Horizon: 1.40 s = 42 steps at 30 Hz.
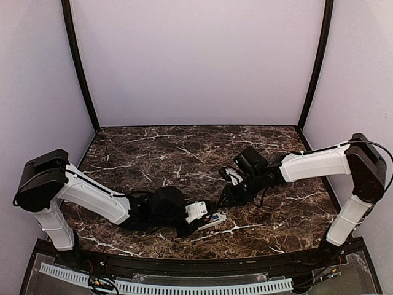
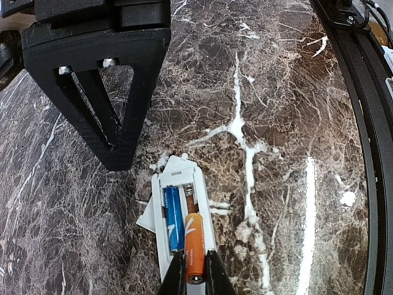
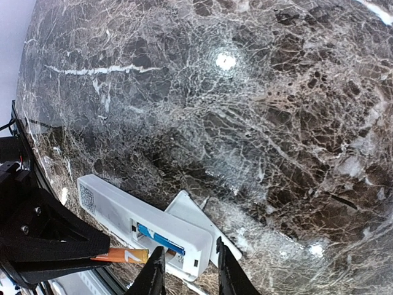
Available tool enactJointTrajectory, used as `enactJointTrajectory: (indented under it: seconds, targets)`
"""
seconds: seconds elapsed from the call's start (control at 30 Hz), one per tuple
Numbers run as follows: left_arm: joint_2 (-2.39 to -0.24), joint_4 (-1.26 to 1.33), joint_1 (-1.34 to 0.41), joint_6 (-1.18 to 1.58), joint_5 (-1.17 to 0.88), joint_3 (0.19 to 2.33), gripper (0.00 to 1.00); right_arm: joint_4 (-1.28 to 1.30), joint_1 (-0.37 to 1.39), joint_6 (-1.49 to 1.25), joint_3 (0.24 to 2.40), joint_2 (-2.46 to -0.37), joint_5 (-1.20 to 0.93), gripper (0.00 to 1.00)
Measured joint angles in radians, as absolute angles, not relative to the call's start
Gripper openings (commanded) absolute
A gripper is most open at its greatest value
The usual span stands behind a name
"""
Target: Load the batteries into the remote control
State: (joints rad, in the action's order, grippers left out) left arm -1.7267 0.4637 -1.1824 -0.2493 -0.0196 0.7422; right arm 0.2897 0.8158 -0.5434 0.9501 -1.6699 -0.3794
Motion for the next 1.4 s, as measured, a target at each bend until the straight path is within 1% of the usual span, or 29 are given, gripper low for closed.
enactJointTrajectory:
  seconds: [1.13, 1.4]
  targets:
    - [-1.793, 0.428, -1.182, -0.331, 0.013, 0.787, 0.00, 0.260, 0.832, -0.619, 0.900, -1.686, -0.473, 0.23]
    - [-1.819, 0.443, -1.182, -0.356, -0.018, 0.807, 0.00, 0.252, 0.849, -0.652, 0.891, -1.691, -0.482, 0.23]
